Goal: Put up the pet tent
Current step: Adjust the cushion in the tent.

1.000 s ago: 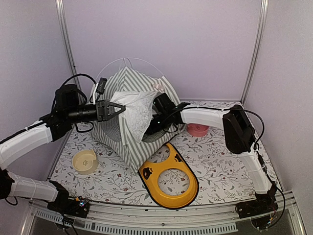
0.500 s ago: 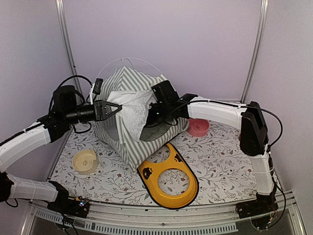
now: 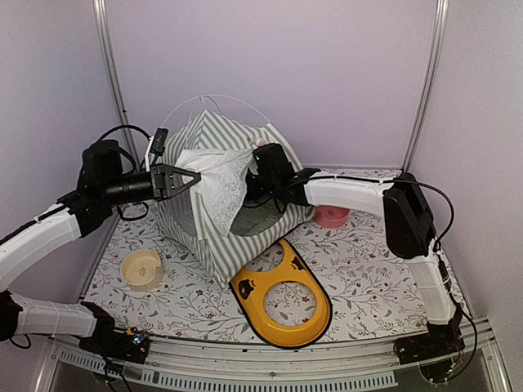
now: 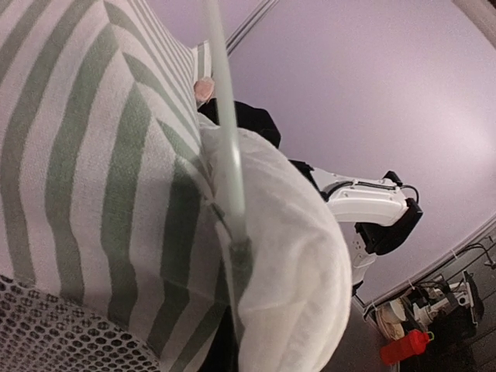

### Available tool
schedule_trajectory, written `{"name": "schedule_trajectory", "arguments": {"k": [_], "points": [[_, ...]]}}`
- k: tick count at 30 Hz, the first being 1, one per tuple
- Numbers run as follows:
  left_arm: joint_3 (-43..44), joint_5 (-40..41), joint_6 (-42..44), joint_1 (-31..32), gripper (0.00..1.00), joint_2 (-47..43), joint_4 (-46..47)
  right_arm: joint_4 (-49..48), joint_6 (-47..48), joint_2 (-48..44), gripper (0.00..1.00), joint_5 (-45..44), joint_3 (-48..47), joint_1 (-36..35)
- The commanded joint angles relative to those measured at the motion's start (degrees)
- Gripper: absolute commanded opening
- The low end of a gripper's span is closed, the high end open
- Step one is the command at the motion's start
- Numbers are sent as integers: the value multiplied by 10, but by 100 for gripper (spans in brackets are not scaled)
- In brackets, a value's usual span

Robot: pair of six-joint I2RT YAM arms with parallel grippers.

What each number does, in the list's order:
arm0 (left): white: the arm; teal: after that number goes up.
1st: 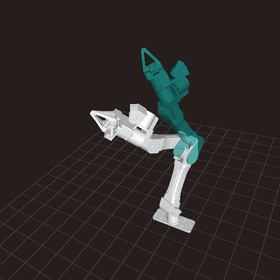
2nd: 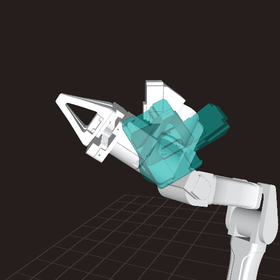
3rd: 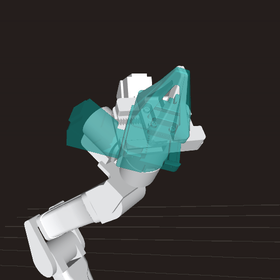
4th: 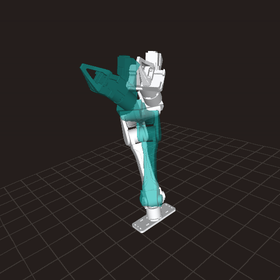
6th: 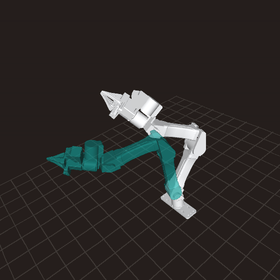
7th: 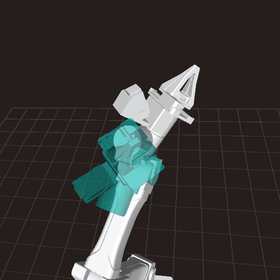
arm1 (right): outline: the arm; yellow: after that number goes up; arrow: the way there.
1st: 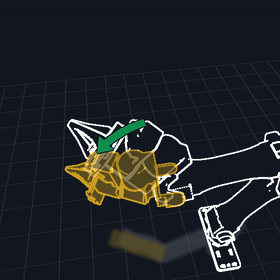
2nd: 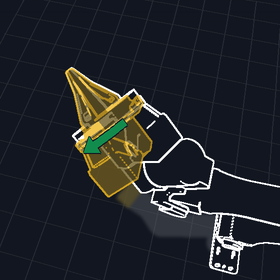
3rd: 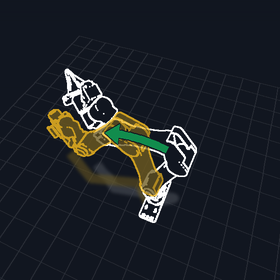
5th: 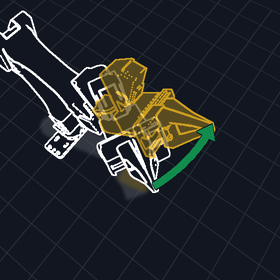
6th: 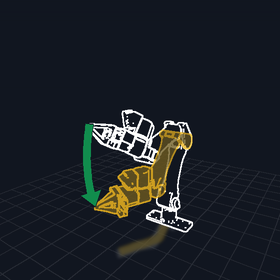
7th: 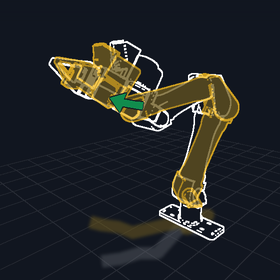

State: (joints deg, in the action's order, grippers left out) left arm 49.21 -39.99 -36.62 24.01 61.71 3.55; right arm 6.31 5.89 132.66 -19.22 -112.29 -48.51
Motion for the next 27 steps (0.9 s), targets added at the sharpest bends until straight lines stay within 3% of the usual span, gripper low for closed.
{"name": "schedule_trajectory", "arguments": {"k": [1, 5, 9, 12, 17, 27], "points": [[33, -58, -45, -11, 0, -2, 39, -35, 23, 73, 90, -65, -55, 1], [43, -66, -42, -19, 0, 1, 32, 3, 26, 105, 90, -65, -78, 4], [44, -69, -37, -28, 0, 8, 25, 59, 0, 121, 74, -48, -78, 16], [44, -73, -33, -30, 0, 12, 26, 110, -30, 134, 72, 16, -91, 28], [38, -61, -28, -32, 0, 17, 30, 152, -39, 140, 78, 132, -122, 28], [27, 134, -27, -32, 0, 18, 37, 123, -38, -2, 88, 267, -118, 5]]}}
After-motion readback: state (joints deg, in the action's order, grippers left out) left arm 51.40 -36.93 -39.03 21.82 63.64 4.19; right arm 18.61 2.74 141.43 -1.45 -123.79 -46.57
